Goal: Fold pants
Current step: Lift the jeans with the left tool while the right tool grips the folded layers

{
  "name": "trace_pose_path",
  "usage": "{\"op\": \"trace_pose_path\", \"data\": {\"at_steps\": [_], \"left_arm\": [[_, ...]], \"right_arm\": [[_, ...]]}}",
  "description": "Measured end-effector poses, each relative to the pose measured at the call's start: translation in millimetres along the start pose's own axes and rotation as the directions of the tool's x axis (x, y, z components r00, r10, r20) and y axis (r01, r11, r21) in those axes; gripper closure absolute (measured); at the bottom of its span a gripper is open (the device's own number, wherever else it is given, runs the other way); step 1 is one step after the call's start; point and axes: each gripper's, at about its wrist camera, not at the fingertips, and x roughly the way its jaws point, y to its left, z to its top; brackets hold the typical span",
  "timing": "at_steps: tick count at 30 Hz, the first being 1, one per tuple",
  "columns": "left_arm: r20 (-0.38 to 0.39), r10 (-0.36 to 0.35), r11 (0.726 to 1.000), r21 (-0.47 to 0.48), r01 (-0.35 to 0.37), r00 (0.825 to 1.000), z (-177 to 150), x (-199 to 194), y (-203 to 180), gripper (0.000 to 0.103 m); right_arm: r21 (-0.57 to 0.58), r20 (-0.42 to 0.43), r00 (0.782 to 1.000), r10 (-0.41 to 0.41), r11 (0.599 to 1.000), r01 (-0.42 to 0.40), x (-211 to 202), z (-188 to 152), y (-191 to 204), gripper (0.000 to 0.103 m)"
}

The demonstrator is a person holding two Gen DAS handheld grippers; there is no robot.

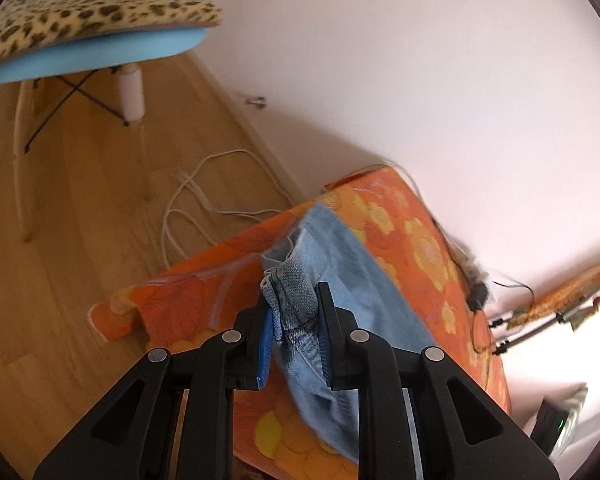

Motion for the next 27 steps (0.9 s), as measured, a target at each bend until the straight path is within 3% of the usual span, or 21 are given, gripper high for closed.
{"op": "trace_pose_path", "data": {"at_steps": [3, 10, 13, 22, 27], "left_arm": [[-0.004, -0.040, 0.999, 0.033, 0.040, 0.999, -8, -3, -12, 0.085], [-0.021, -0.101, 0.978, 0.181, 0.103, 0.995, -29, -12, -52, 0.085], [-0.028, -0.104, 0.963, 0.247, 0.108, 0.994, -37, -11, -66, 0.085], [-0.050, -0.101, 0.944, 0.309, 0.112, 0.994, -43, -4, -75, 0.085], [-0.061, -0.103, 0.935, 0.336, 0.117, 0.993, -48, -3, -81, 0.085]], "right_arm": [[-0.018, 0.030, 0.998, 0.050, 0.999, -0.049, 1, 36, 27, 0.048], [-0.015, -0.005, 0.972, 0.237, 0.971, -0.237, 39, 140, 104, 0.045], [-0.041, -0.052, 0.967, 0.249, 0.967, -0.252, 70, 173, 142, 0.045], [-0.269, -0.230, 0.971, 0.065, 0.955, -0.127, 147, 211, 233, 0.045], [-0.418, -0.271, 0.949, -0.161, 0.908, 0.035, 187, 207, 250, 0.045]]}}
